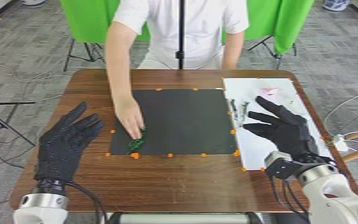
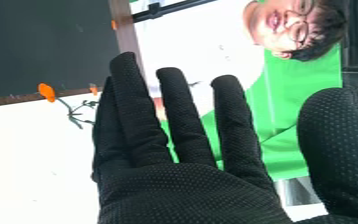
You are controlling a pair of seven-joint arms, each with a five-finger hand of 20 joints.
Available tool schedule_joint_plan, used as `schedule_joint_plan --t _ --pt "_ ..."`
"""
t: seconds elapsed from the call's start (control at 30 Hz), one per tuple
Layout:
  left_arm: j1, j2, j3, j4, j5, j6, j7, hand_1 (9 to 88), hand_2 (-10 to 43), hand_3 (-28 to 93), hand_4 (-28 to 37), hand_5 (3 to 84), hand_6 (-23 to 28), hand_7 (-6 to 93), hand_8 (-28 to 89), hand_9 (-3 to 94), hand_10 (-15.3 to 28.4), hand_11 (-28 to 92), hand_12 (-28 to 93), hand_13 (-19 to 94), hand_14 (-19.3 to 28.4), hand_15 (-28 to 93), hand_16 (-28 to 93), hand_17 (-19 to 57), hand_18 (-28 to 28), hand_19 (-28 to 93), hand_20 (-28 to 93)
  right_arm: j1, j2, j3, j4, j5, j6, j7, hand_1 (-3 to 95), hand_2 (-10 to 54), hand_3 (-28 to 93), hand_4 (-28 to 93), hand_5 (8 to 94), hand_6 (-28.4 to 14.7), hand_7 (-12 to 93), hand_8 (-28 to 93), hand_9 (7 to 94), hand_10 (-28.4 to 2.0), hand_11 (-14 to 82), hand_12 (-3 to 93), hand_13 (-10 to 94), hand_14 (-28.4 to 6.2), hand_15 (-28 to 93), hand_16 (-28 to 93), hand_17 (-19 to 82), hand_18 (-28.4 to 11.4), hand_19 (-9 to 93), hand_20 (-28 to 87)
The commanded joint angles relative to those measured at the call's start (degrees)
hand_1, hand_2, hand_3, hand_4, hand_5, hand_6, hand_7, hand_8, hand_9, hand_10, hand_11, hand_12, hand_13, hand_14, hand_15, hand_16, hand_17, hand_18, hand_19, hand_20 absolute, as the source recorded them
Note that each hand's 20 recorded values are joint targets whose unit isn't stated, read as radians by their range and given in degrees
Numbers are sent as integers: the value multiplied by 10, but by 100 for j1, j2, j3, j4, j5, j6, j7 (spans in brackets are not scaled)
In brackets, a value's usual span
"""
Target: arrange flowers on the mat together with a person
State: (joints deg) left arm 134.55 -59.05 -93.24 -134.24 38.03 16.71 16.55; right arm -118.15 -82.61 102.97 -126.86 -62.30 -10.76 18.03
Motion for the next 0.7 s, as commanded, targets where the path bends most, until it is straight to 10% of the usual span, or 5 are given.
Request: schedule_joint_plan --t 0.03,0.7 --pt "59 -33 10 2 7 -36 -35 234 103 762 -254 370 104 109 -94 362 231 259 85 261 284 491 -118 -78 239 606 -33 -56 3 -21 -41 12 47 -32 129 139 815 -283 394 7 117 -127 447 -178 108 109 388 -219 327 127 52 -190 545 150" --pt "47 93 55 33 -52 -5 169 234 103 762 -254 370 104 108 -94 363 231 260 85 261 284 491 -118 -78 239 606 -34 32 107 -13 -110 -402 149 -225 129 137 820 -283 396 6 118 -128 464 -180 125 113 393 -218 329 127 53 -191 545 151"
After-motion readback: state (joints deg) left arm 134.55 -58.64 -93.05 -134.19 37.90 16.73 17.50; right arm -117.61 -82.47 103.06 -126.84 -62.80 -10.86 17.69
